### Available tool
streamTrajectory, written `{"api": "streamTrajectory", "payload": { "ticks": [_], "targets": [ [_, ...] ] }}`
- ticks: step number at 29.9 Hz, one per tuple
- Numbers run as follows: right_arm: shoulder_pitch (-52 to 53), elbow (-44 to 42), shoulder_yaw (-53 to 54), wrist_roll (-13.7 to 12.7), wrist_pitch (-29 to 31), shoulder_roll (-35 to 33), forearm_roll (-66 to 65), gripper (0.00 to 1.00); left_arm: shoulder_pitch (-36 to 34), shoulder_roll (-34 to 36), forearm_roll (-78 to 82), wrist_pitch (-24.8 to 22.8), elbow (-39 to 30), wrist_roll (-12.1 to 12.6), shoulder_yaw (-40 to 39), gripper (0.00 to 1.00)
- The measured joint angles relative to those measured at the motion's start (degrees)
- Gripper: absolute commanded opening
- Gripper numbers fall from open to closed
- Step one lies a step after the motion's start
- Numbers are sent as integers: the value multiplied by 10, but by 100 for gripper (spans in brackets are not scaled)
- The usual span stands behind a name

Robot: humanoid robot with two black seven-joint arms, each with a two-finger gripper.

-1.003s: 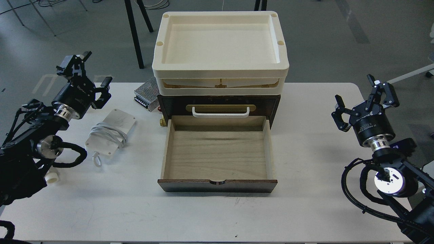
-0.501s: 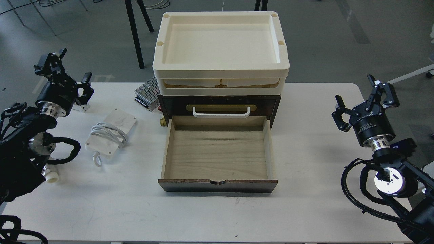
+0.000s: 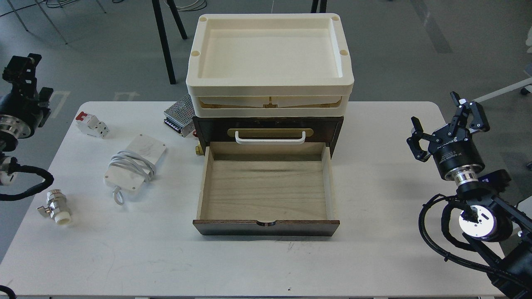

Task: Put charging cable into cabinet

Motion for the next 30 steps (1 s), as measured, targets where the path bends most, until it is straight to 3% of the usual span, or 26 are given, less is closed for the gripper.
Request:
{"api": "streamTrajectory", "payload": {
  "ticks": [4, 9, 17, 26, 30],
  "targets": [
    [0, 0, 0, 0, 0, 0, 0, 99, -26, 53, 28, -101, -3, 0, 1, 87],
    [0, 0, 0, 0, 0, 0, 0, 99, -79, 81, 140, -115, -3, 0, 1, 86],
    [0, 0, 0, 0, 0, 0, 0, 99, -122, 82, 345, -57, -29, 0, 1, 86],
    [0, 0, 0, 0, 0, 0, 0, 99, -125, 116, 581, 18, -216, 0, 1, 86],
    [0, 0, 0, 0, 0, 0, 0, 99, -100, 119, 681, 58, -259, 0, 2, 86]
  ]
}}
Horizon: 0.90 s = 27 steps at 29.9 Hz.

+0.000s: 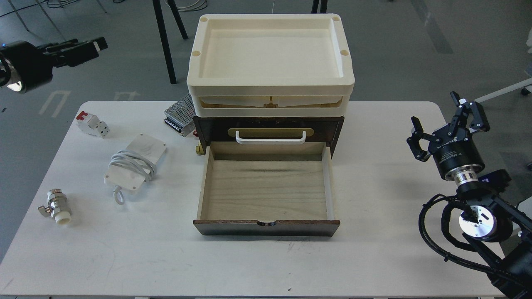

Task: Put charging cable into cabinet

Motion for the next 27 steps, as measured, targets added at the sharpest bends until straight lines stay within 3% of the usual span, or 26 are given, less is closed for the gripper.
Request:
{"api": "streamTrajectory", "payload": {
  "ticks": [5, 12, 18, 27],
  "targets": [
    [0, 0, 0, 0, 0, 0, 0, 99, 44, 1, 93, 89, -11, 0, 33, 86],
    [0, 0, 0, 0, 0, 0, 0, 99, 57, -13, 128, 240, -3, 0, 175, 87],
    [0, 0, -1, 0, 0, 0, 0, 99, 81, -48, 127, 281, 45, 0, 245, 88],
    [0, 0, -1, 0, 0, 0, 0, 99, 124, -62, 124, 325, 84, 0, 256, 88]
  ]
}}
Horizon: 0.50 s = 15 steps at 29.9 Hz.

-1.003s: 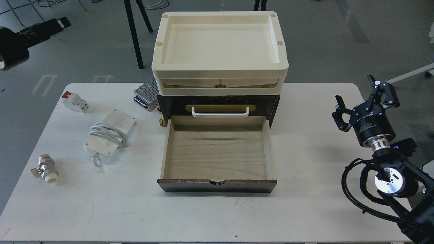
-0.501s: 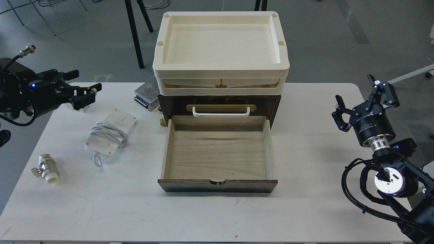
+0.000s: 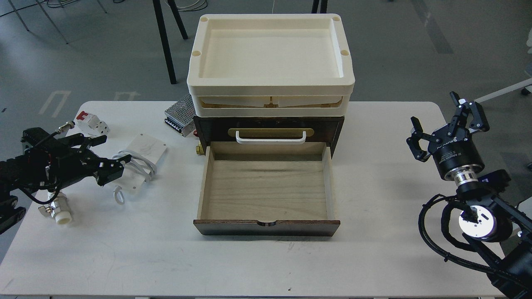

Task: Put charging cable into cabinet
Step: 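Lower the left gripper onto the coiled white cable and power brick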

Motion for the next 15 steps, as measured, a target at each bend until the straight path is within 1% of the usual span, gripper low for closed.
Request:
{"api": "streamTrajectory", "payload": {
  "ticks": [5, 9, 13, 15],
  "targets": [
    [0, 0, 0, 0, 0, 0, 0, 99, 14, -10, 1, 1, 12, 0, 1, 88],
    [0, 0, 0, 0, 0, 0, 0, 99, 22, -38, 1, 1, 56, 0, 1, 87],
    [1, 0, 0, 0, 0, 0, 0, 99, 24, -68, -1, 2, 107, 0, 1, 81],
    [1, 0, 0, 0, 0, 0, 0, 99, 24, -78, -2, 2, 120, 0, 0, 72]
  ]
}}
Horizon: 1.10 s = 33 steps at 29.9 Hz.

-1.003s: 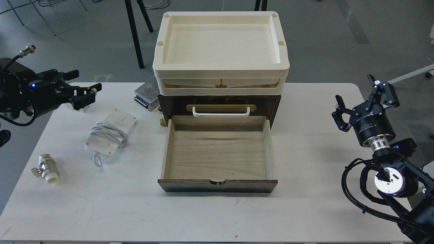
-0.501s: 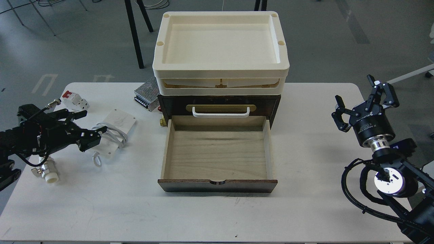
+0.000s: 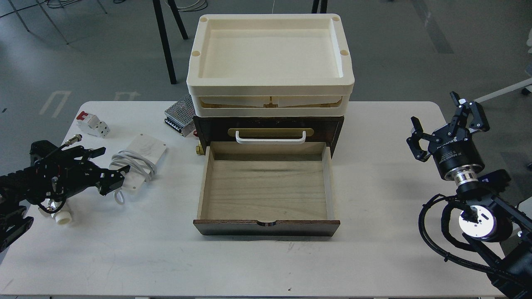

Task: Put charging cable into cabinet
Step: 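Lower the left gripper onto the coiled white cable and power brick, then close the left gripper around the cable coil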

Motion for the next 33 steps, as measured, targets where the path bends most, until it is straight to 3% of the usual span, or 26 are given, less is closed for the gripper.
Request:
{"api": "streamTrajectory", "payload": {
  "ticks": [3, 8, 12, 19, 27, 33],
  "targets": [
    [0, 0, 0, 0, 0, 0, 0, 99, 0, -10, -1, 3, 5, 0, -3, 62],
    [0, 0, 0, 0, 0, 0, 0, 99, 0, -24, -48, 51, 8, 0, -5, 48],
    [0, 0, 1, 0, 0, 0, 0, 99, 4, -30, -80, 57, 16, 0, 0, 27],
    [0, 0, 1, 0, 0, 0, 0, 99, 19, -73, -81, 58, 91, 0, 2, 27],
    [-1, 0, 1, 0, 0, 0, 0, 99, 29, -93, -79, 58, 117, 0, 2, 24],
    [-1, 0, 1, 0, 0, 0, 0, 99, 28, -103, -80, 57, 130, 0, 2, 9]
  ]
}}
